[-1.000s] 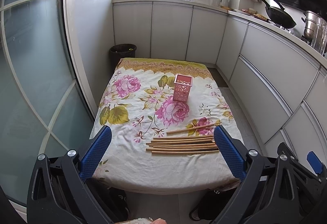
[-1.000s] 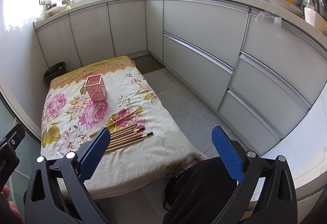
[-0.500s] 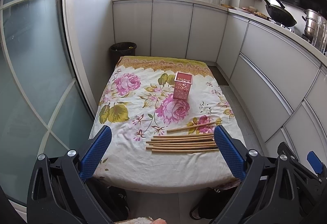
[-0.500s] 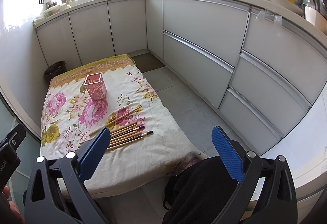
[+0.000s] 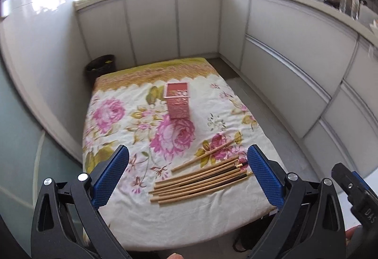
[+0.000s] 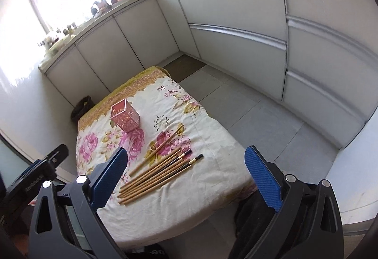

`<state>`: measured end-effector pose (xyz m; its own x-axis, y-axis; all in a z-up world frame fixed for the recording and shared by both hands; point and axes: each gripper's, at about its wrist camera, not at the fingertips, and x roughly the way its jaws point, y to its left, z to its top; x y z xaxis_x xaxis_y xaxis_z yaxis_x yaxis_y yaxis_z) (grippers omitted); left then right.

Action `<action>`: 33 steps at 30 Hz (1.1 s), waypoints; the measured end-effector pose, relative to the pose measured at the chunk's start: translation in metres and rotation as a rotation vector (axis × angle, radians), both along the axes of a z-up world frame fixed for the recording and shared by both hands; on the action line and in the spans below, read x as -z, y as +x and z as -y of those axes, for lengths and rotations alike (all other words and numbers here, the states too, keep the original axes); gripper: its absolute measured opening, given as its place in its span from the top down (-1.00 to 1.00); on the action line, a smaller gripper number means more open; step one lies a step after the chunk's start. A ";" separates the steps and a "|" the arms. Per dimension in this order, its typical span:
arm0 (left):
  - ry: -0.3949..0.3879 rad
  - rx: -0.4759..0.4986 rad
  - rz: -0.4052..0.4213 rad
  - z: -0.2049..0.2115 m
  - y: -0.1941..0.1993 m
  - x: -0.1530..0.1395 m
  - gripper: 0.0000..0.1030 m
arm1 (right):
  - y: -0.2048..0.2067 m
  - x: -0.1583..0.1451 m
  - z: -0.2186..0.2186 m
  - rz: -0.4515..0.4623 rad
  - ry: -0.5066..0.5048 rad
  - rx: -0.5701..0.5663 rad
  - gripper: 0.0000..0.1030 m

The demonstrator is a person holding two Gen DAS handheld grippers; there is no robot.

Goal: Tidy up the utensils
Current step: 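Grasp a wooden chopstick with the left tool while the right tool grasps a black-tipped chopstick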

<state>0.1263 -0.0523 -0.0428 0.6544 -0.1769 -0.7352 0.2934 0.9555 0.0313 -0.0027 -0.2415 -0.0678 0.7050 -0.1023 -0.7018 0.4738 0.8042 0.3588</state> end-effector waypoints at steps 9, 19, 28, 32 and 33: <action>0.094 0.417 -0.515 0.101 0.135 0.127 -0.86 | 0.058 0.083 0.039 -0.186 0.028 -0.094 -0.87; 0.292 0.561 -0.695 0.162 0.191 0.212 -0.46 | 0.092 0.139 0.055 -0.251 0.201 -0.160 -0.87; 0.309 0.600 -0.744 0.164 0.209 0.240 0.06 | 0.101 0.169 0.067 -0.339 0.450 -0.102 -0.87; 0.338 0.636 -0.708 0.163 0.203 0.246 0.59 | 0.103 0.177 0.070 -0.370 0.532 -0.056 -0.87; 0.353 0.626 -0.690 0.161 0.204 0.246 0.76 | 0.104 0.177 0.069 -0.383 0.530 -0.048 -0.87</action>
<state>0.3301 -0.2135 -0.2883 -0.0727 -0.0420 -0.9965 0.8023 0.5910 -0.0835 0.1014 -0.3109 -0.2448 0.3907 0.3516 -0.8507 0.6146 0.5884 0.5255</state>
